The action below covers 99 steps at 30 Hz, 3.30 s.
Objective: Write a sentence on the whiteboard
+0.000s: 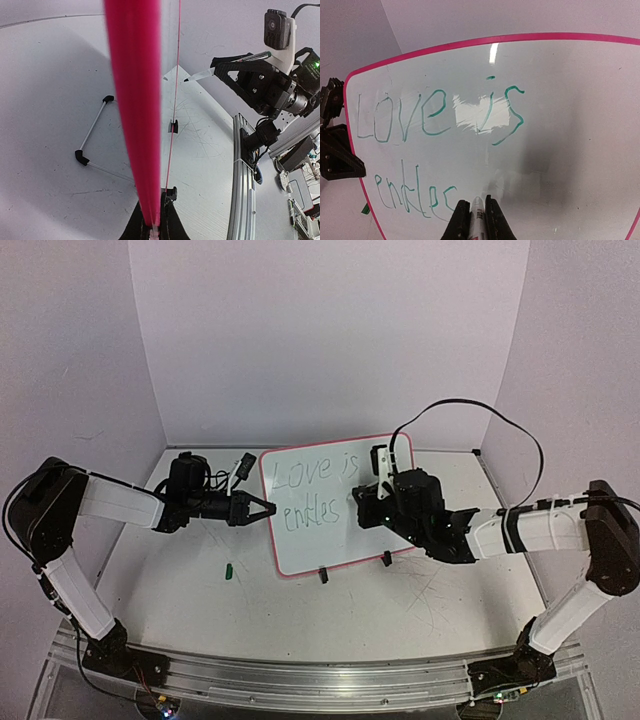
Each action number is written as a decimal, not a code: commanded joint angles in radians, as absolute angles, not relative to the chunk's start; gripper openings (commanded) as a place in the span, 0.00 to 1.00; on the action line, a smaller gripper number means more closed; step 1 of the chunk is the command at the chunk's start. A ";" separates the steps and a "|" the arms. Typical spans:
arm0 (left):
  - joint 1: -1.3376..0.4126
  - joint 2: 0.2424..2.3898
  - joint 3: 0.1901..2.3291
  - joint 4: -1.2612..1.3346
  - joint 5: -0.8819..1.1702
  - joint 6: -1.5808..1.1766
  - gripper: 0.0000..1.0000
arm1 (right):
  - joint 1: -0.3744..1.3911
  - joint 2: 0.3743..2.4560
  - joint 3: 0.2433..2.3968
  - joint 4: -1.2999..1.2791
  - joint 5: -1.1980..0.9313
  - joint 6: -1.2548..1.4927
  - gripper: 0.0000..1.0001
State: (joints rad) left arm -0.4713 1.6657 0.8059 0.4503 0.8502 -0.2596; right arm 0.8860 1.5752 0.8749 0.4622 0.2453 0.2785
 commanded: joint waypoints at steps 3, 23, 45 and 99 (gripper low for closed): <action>-0.471 1.680 0.842 0.439 0.778 -0.210 0.00 | 0.879 1.606 0.928 0.483 0.276 0.251 0.00; -0.471 1.680 0.842 0.439 0.779 -0.210 0.00 | 0.889 1.667 0.963 0.485 0.232 0.237 0.00; -0.471 1.686 0.846 0.439 0.782 -0.211 0.00 | 0.902 1.591 0.839 0.456 0.320 0.293 0.00; -0.471 1.681 0.846 0.438 0.779 -0.209 0.00 | 0.893 1.596 0.827 0.483 0.316 0.324 0.00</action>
